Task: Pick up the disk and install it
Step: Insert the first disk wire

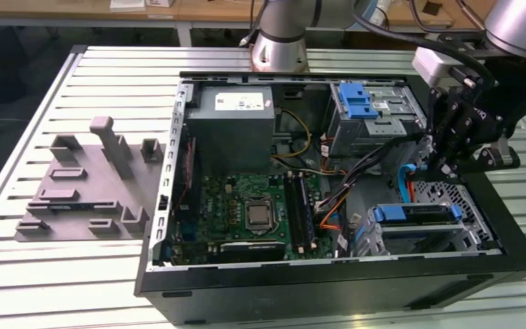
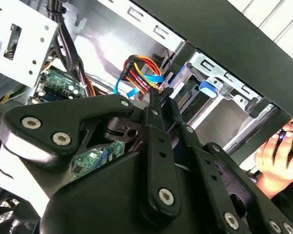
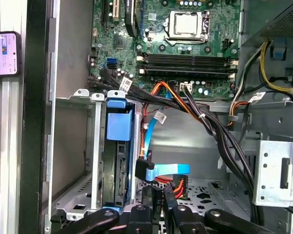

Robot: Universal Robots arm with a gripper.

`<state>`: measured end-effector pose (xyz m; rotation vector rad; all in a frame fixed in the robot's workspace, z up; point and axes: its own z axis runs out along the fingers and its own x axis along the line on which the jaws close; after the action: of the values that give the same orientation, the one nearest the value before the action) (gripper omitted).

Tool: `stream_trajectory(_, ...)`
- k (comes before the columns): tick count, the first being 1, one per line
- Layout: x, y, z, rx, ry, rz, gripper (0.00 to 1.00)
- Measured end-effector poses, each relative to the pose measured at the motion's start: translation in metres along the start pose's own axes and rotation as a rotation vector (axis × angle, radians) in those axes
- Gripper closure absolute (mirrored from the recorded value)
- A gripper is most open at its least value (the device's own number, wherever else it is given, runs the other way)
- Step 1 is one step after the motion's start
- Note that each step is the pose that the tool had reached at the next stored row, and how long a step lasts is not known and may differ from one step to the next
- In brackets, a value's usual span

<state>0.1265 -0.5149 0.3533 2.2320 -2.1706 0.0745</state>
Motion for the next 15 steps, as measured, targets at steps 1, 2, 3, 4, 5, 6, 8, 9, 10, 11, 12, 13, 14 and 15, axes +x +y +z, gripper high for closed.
stream_trajectory(1, -0.0001, 0.0, 0.0004, 0.0004, 0.0043, 0.0, 0.76)
stream_trajectory(2, -0.0002, 0.0, 0.0006, 0.0007, 0.0097, 0.0, 0.76)
stream_trajectory(3, -0.0003, 0.0, 0.0007, 0.001, 0.016, 0.0, 0.76)
stream_trajectory(4, -0.0003, 0.0, 0.0008, 0.0014, 0.022, 0.0, 0.76)
stream_trajectory(5, -0.0003, 0.0, 0.0008, 0.0016, 0.0279, 0.0, 0.76)
stream_trajectory(6, -0.0004, 0.0, 0.0009, 0.0017, 0.0326, 0.0, 0.76)
stream_trajectory(8, -0.0005, 0.0, 0.001, 0.0016, 0.0375, 0.0, 0.76)
stream_trajectory(9, -0.0005, 0.0, 0.001, 0.0016, 0.0388, 0.0, 0.78)
stream_trajectory(10, -0.0005, 0.0, 0.0009, 0.0016, 0.04, -0.001, 0.84)
stream_trajectory(11, -0.0006, 0.0, 0.001, 0.0016, 0.0406, -0.001, 0.84)
stream_trajectory(12, -0.0006, 0.0, 0.001, 0.0015, 0.0408, -0.001, 0.84)
stream_trajectory(13, -0.0006, 0.0, 0.001, 0.0015, 0.0409, -0.001, 0.84)
stream_trajectory(14, -0.0006, 0.0, 0.001, 0.0014, 0.0408, -0.001, 0.84)
stream_trajectory(15, -0.0006, 0.0, 0.0011, 0.0004, 0.0403, -0.001, 0.84)
